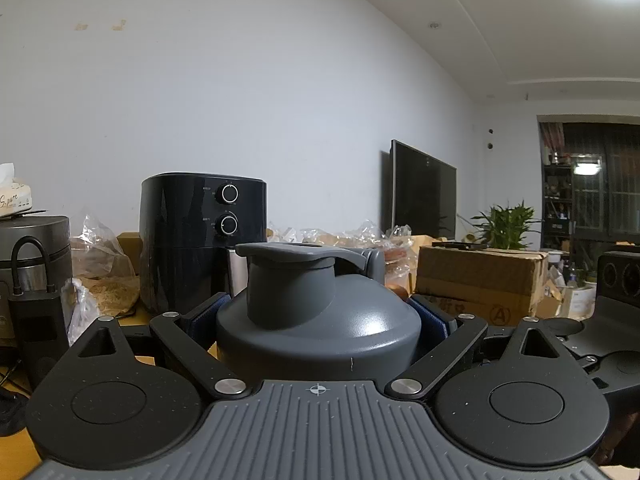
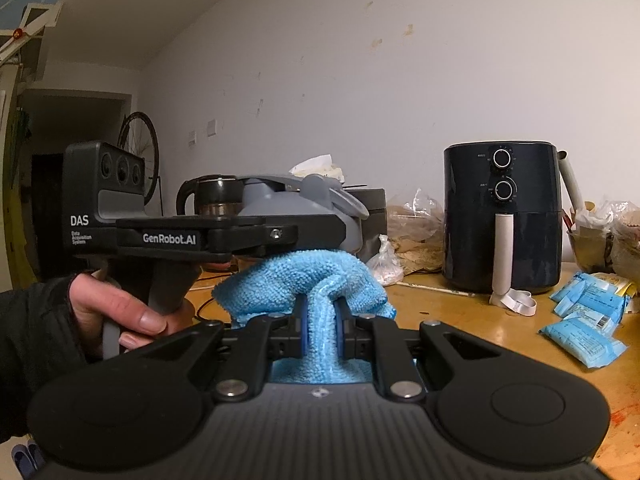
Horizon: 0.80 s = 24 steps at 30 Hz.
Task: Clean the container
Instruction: 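Lower the bottle base onto the blue cloth held by the right tool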
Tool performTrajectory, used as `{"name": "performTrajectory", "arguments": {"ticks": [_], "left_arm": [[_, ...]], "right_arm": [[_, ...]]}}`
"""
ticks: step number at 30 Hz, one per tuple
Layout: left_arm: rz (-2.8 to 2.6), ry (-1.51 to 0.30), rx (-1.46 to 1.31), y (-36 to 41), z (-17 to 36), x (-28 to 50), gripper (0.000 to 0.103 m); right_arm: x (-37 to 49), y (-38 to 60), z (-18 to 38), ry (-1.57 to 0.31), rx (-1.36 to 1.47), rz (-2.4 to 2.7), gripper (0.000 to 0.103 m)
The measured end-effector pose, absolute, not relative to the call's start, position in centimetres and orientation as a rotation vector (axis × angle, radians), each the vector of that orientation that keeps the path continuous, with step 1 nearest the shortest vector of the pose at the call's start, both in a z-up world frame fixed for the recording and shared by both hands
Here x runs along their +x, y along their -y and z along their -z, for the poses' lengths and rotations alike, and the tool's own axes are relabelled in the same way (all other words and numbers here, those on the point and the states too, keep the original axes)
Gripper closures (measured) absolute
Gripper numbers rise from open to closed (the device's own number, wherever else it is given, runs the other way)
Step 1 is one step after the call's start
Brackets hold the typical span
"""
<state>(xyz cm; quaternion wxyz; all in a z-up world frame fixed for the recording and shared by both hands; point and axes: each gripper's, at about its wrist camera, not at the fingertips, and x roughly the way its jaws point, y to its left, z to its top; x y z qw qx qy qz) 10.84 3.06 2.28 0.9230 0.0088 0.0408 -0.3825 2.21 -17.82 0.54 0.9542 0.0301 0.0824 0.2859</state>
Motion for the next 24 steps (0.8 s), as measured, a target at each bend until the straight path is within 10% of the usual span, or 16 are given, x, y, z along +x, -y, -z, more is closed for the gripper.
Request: {"name": "performTrajectory", "arguments": {"ticks": [24], "left_arm": [[0.768,-0.098,0.024,-2.8,-2.7,10.5,0.008]], "right_arm": [[2.7,16.7,1.1,-0.283,-0.018,-0.578,0.095]]}}
